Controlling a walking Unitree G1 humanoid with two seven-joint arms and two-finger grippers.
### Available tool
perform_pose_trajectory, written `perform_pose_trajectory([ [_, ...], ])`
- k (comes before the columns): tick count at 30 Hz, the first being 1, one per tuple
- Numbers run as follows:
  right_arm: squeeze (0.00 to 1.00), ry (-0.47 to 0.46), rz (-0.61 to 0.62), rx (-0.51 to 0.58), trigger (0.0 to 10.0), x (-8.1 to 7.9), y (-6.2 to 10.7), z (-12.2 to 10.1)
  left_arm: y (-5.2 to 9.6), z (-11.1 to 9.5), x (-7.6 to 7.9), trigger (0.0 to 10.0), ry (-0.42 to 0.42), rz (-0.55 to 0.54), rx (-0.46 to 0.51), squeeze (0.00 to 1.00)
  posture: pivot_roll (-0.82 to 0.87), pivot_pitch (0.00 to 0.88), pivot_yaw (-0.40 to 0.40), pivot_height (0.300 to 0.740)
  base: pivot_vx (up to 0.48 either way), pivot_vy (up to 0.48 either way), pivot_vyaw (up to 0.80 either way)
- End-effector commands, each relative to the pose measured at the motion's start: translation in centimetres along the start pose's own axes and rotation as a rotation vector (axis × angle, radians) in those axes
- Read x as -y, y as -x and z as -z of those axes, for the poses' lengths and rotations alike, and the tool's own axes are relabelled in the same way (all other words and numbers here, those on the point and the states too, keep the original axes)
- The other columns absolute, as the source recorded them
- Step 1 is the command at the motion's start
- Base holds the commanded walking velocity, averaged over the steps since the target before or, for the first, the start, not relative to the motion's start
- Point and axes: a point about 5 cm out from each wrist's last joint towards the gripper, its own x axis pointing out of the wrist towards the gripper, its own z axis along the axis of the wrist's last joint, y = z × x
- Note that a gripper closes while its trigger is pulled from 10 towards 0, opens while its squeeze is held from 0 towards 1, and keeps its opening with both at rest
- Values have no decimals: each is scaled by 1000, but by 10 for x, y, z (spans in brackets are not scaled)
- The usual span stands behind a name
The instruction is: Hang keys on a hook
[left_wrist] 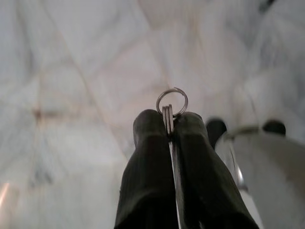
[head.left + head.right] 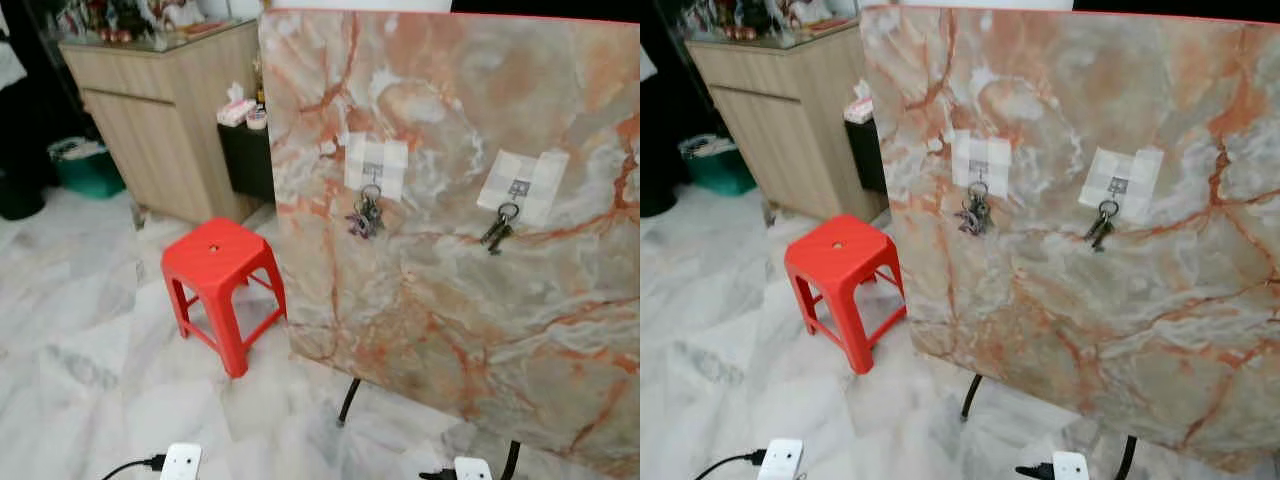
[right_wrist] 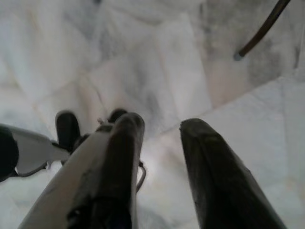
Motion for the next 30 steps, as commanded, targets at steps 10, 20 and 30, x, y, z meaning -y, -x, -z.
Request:
perform_pose_trajectory([
  [10, 0, -31, 27, -13, 10000, 6, 1, 3, -1, -7, 4, 10000, -17, 11, 16, 0, 3, 0, -8, 740, 0, -343, -78],
  [20, 0, 13, 14, -33, 10000, 0, 0, 6, -1, -3, 4, 10000, 14, -6, 8, 0, 9, 0, -18, 740, 0, -342, -777],
  [30, 0, 82, 10, -25, 10000, 1, 0, 5, -1, -3, 2, 10000, 9, -5, 8, 0, 11, 0, -13, 740, 0, -343, -231],
])
